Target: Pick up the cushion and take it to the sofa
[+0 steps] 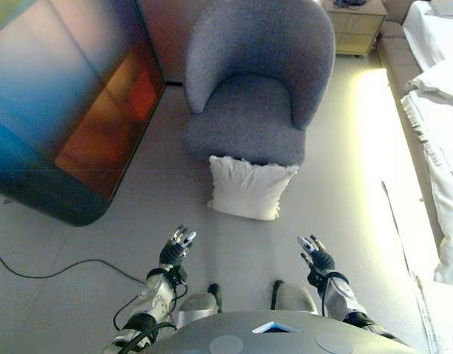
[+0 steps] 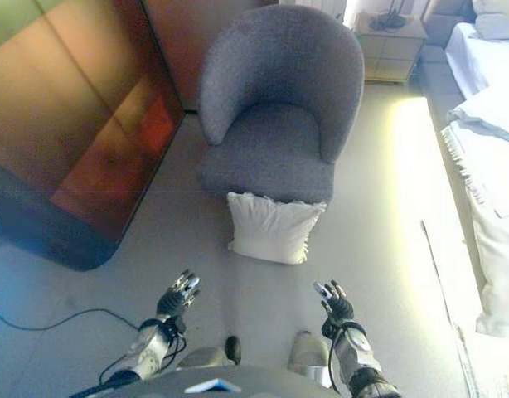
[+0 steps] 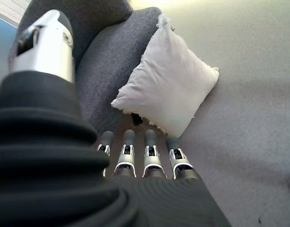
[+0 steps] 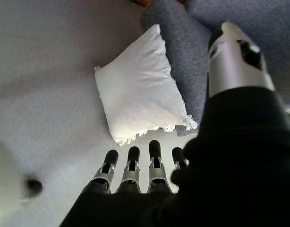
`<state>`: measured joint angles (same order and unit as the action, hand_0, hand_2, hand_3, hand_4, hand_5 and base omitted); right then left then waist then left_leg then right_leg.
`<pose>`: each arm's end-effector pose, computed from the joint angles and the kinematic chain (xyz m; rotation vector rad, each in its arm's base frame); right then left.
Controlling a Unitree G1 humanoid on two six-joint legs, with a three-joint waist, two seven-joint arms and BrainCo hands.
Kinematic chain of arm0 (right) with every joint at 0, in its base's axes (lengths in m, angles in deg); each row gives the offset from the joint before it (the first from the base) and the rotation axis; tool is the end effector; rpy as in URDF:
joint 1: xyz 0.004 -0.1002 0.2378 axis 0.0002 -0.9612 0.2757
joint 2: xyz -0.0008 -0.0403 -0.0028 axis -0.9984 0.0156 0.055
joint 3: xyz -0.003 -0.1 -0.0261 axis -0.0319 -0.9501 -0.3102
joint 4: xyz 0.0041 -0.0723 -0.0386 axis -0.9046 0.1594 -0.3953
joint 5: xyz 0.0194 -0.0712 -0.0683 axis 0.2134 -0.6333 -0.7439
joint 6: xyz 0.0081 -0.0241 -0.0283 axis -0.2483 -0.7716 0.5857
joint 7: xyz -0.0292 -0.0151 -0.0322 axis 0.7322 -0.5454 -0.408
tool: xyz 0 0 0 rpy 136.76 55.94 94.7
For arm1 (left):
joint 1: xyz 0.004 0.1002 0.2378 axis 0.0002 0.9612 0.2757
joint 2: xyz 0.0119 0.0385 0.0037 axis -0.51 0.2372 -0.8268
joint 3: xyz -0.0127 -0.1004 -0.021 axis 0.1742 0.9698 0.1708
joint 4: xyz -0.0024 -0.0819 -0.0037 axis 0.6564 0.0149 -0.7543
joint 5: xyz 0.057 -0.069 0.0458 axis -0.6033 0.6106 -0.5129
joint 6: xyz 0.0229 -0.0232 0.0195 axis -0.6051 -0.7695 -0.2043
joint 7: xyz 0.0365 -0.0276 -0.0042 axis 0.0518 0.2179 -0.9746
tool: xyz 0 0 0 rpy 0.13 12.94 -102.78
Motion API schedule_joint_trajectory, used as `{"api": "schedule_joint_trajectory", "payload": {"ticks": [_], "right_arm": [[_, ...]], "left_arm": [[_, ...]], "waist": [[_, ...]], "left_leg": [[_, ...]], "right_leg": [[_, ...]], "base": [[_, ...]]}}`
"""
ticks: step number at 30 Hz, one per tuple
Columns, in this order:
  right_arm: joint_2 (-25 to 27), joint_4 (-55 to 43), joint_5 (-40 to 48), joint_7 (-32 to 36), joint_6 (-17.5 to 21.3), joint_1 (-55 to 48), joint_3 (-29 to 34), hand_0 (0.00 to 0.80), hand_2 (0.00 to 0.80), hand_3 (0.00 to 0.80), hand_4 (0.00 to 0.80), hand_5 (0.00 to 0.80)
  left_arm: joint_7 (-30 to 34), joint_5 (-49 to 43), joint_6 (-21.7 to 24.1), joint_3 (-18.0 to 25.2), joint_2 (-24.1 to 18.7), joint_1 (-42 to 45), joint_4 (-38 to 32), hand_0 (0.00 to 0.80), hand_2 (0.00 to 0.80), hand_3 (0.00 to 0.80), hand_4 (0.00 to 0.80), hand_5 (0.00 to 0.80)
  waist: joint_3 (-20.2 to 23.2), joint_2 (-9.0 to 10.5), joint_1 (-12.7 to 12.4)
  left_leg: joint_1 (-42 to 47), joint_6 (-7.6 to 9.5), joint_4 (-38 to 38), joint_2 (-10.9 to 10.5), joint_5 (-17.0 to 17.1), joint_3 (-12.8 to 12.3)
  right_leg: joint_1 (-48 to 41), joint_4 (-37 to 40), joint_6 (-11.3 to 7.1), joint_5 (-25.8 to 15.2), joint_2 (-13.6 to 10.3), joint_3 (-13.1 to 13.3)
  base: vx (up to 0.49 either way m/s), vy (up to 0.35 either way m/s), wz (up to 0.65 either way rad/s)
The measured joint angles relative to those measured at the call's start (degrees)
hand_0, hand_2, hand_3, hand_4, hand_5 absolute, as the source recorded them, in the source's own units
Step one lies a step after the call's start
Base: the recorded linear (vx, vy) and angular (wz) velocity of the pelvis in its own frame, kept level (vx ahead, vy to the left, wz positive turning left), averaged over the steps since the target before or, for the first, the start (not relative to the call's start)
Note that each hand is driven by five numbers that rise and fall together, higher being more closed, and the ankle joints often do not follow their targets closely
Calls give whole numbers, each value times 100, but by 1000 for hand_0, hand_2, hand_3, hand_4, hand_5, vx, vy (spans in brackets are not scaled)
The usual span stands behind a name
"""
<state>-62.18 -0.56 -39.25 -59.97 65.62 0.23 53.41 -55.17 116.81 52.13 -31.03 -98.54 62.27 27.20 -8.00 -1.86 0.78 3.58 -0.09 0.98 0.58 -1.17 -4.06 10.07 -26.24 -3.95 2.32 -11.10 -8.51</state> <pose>0.1033 -0.1954 -0.1020 0.4541 0.7535 -0.2952 0.1154 0.1993 -0.0918 -0.3784 0.6465 0.0976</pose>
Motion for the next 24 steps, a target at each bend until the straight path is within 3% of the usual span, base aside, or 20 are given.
{"api": "schedule_joint_trajectory", "payload": {"ticks": [2,4,6,7,8,10,12,15,17,19,20,23,24], "right_arm": [[-38,-139,14,-38,-5,-72,-6,0,0,0,0,0],[-31,-153,20,-44,-5,-59,4,0,0,0,0,0],[22,-37,30,9,-3,5,34,0,0,0,0,0],[49,36,30,46,-2,12,133,0,0,0,0,0],[39,96,40,71,4,-73,230,0,0,0,0,0],[158,115,41,93,5,-165,257,0,0,0,0,0],[329,126,40,111,6,-288,264,0,0,0,0,0],[144,180,37,234,-2,-242,306,0,0,0,0,0],[42,207,32,244,-3,-156,303,0,0,0,0,0],[-25,249,21,256,-5,-171,231,0,0,0,0,0],[-26,318,16,256,-14,-144,232,0,0,0,0,0],[127,456,4,239,-15,13,230,0,0,0,0,0],[191,496,0,231,-15,32,226,0,0,0,0,0]], "left_arm": [[-6,1,-90,3,-153,14,-10,0,0,0,0,0],[-20,12,-110,0,-262,31,-9,0,0,0,0,0],[-38,30,-103,1,-249,0,42,0,0,0,0,0],[-24,29,-93,-31,-169,-2,40,0,0,0,0,0],[18,28,-88,-53,-79,-3,44,0,0,0,0,0],[78,23,-89,-60,96,75,42,0,0,0,0,0],[148,-20,-75,-49,178,93,-30,0,0,0,0,0],[151,-30,-77,-34,69,78,46,0,0,0,0,0],[153,-29,-97,78,49,84,99,0,0,0,0,0],[186,-27,-118,179,-7,92,93,0,0,0,0,0],[200,-22,-130,187,-29,77,142,0,0,0,0,0],[201,-13,-139,181,83,69,227,0,0,0,0,0],[169,-6,-143,173,142,56,223,0,0,0,0,0]], "waist": [[-56,109,3],[-108,193,59],[-142,235,235],[-183,156,304],[-228,214,390],[-250,228,526],[-223,29,620],[-192,111,585],[-195,86,615],[-106,128,607],[-53,201,588],[191,224,413],[246,240,387]], "left_leg": [[-39,30,22,-8,13,42],[-170,34,85,-7,19,103],[-350,20,54,22,27,229],[-348,1,-114,69,39,302],[-256,-64,78,-51,-6,209],[-6,-47,533,-202,-203,67],[306,-22,292,-76,-595,156],[419,-72,165,-40,-648,186],[404,-205,209,147,-730,325],[413,-461,433,333,-857,380],[405,-510,691,371,-910,426],[-230,-429,2231,370,-577,437],[-512,-288,2871,393,-443,414]], "right_leg": [[42,108,3,177,52,19],[17,683,-10,203,207,80],[-50,1346,1,-25,377,216],[-177,1577,1,-52,470,171],[-254,1675,173,-156,373,-16],[-420,1594,204,-76,297,-120],[-316,1063,216,282,396,-246],[130,340,181,542,386,-105],[454,37,186,543,527,-25],[386,476,176,511,688,57],[246,624,490,381,726,10],[-80,984,767,457,856,57],[-171,1028,848,445,879,71]], "base": [[218,-119,4],[246,-132,16],[363,-140,29],[417,-144,40],[381,-136,35],[463,-201,36],[469,-235,28],[447,-237,-9],[427,-257,8],[366,-250,26],[362,-262,18],[280,-257,-19],[206,-184,-24]]}}
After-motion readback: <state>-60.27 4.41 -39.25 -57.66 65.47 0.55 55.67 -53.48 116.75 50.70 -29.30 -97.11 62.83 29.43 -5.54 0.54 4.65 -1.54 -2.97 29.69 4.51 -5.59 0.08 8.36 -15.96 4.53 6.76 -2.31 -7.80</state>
